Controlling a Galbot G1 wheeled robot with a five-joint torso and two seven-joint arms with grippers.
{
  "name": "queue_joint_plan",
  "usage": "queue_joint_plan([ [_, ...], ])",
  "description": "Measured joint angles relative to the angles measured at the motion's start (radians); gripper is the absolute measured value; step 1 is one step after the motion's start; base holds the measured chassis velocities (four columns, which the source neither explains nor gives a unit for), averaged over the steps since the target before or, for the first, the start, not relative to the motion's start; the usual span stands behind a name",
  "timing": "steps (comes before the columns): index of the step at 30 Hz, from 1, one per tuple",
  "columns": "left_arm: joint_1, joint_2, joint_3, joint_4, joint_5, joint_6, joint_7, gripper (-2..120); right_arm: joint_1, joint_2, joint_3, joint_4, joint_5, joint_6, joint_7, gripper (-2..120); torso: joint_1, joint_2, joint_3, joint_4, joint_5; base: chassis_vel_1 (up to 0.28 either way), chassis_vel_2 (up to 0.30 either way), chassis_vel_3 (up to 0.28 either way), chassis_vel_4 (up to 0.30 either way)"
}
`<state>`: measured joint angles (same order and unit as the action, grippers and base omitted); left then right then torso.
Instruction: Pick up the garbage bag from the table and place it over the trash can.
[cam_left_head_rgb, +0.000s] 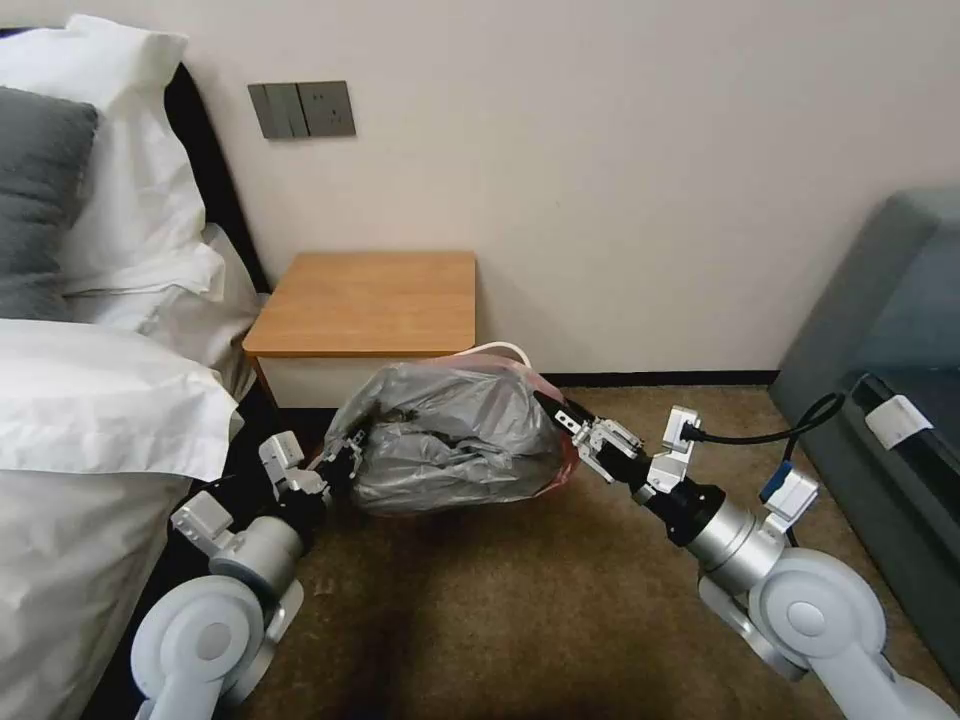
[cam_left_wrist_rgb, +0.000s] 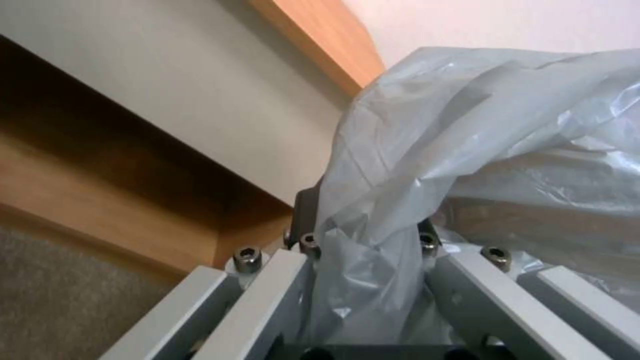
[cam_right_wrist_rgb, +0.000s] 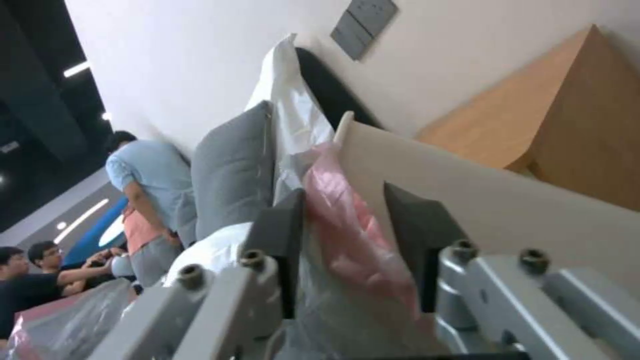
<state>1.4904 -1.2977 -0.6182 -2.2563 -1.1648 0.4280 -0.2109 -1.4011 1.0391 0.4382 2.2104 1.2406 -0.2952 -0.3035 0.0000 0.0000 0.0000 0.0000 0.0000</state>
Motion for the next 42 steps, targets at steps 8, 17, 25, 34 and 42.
queue_joint_plan([
  [8, 0.0, -0.008, 0.002, 0.0, 0.0, 0.001, -0.001, 7, 0.0, 0.015, 0.006, 0.015, 0.026, 0.002, 0.023, 2, 0.0, 0.0, 0.0, 0.0, 0.0, 0.0, 0.0, 0.0, 0.0],
  [17, 0.025, -0.01, 0.008, 0.0, 0.065, 0.001, 0.036, 7, 0.074, 0.011, -0.017, 0.019, 0.058, 0.017, 0.098, 0, 0.0, 0.0, 0.0, 0.0001, -0.0002, 0.0, 0.0, 0.0, 0.0],
  [25, 0.076, -0.007, -0.002, -0.021, 0.124, -0.011, 0.14, 7, 0.163, -0.033, -0.044, -0.068, 0.06, 0.018, 0.137, 0, 0.0, 0.0, 0.0, 0.0001, 0.0001, 0.0, 0.0, 0.0, 0.0],
  [34, 0.092, -0.013, -0.004, -0.021, 0.128, -0.03, 0.196, 7, 0.153, -0.053, -0.057, -0.097, 0.022, 0.006, 0.167, 0, 0.0, 0.0, 0.0, 0.0, 0.0001, 0.0, 0.0, 0.0, 0.0],
  [42, 0.089, -0.019, -0.005, -0.022, 0.074, -0.048, 0.199, 7, 0.127, -0.067, -0.052, -0.131, -0.05, -0.002, 0.194, 0, 0.0, 0.0, 0.0, 0.0, 0.0, 0.0, 0.0, 0.0, 0.0],
])
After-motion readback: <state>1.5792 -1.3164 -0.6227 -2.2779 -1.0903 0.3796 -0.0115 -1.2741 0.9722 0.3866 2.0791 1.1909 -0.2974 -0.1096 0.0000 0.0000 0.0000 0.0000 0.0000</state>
